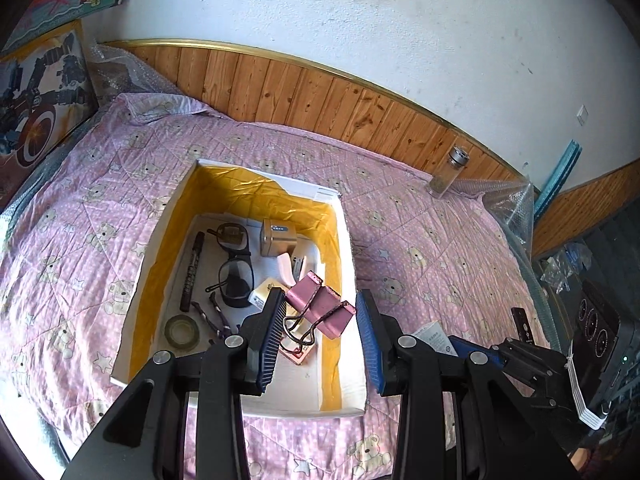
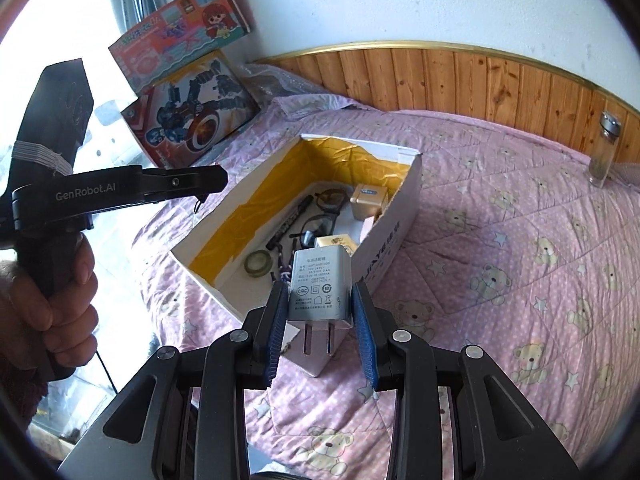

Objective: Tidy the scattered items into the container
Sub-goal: 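Lift and carry the charger and binder clip with both tools over the box, then open both tools to drop the charger and binder clip into the box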

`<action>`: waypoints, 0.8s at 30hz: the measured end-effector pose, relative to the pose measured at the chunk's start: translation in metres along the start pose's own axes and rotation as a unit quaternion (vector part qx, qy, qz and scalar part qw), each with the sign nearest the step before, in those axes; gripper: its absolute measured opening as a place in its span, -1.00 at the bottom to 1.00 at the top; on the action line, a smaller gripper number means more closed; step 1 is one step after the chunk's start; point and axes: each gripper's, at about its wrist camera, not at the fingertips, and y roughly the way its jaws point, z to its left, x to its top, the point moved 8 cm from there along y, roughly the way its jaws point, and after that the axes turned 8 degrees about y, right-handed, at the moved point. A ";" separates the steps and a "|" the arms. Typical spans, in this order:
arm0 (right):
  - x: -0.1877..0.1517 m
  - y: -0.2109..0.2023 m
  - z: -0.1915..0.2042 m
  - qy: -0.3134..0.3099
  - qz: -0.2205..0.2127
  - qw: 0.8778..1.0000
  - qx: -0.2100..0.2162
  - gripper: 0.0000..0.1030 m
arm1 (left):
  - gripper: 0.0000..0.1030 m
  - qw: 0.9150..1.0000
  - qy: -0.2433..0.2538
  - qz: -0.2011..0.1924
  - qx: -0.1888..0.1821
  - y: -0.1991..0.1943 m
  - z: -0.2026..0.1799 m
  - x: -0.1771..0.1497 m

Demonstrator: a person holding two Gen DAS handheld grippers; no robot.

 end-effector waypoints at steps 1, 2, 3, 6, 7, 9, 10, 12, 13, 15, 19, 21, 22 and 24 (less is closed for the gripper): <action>0.001 0.002 0.003 -0.004 0.001 1.000 0.002 -0.33 | -0.27 1.000 -0.002 0.000 0.003 0.000 0.005 0.000; 0.002 0.005 0.006 -0.007 0.003 1.000 0.003 -0.33 | -0.27 1.000 -0.005 0.000 0.004 -0.001 0.009 0.000; 0.003 0.008 0.010 -0.011 0.004 1.000 0.004 -0.34 | -0.27 1.000 -0.007 0.000 0.006 -0.002 0.014 0.000; 0.006 0.017 0.019 -0.020 0.011 1.000 0.008 -0.52 | -0.27 1.000 -0.010 0.003 0.012 0.000 0.024 -0.001; 0.007 0.020 0.022 -0.022 0.013 1.000 0.009 -0.52 | -0.27 1.000 -0.011 0.005 0.014 0.000 0.028 -0.002; 0.008 0.028 0.026 -0.027 0.017 0.999 0.010 -0.54 | -0.27 1.000 -0.013 0.010 0.017 0.003 0.035 -0.004; 0.009 0.033 0.029 -0.032 0.019 0.999 0.010 -0.57 | -0.27 1.000 -0.013 0.014 0.017 0.005 0.038 -0.005; 0.010 0.044 0.028 -0.040 0.020 0.999 0.007 -0.62 | -0.27 0.999 -0.015 0.020 0.019 0.010 0.044 -0.009; 0.011 0.050 0.024 -0.034 0.021 0.999 0.005 -0.65 | -0.27 0.999 -0.016 0.024 0.019 0.013 0.047 -0.011; 0.013 0.059 0.009 -0.005 0.027 1.000 0.004 -0.66 | -0.27 0.999 -0.016 0.032 0.020 0.020 0.050 -0.015; 0.016 0.060 -0.004 0.006 0.033 0.999 -0.001 -0.66 | -0.27 0.999 -0.015 0.035 0.018 0.026 0.052 -0.020; 0.016 0.061 -0.001 -0.002 0.036 0.999 -0.001 -0.66 | -0.27 0.999 -0.013 0.037 0.018 0.028 0.055 -0.021; 0.016 0.062 0.002 -0.006 0.038 0.999 0.000 -0.66 | -0.27 0.999 -0.009 0.040 0.021 0.029 0.056 -0.022; 0.016 0.065 0.008 -0.011 0.041 0.999 0.002 -0.66 | -0.27 0.998 -0.005 0.052 0.029 0.034 0.060 -0.026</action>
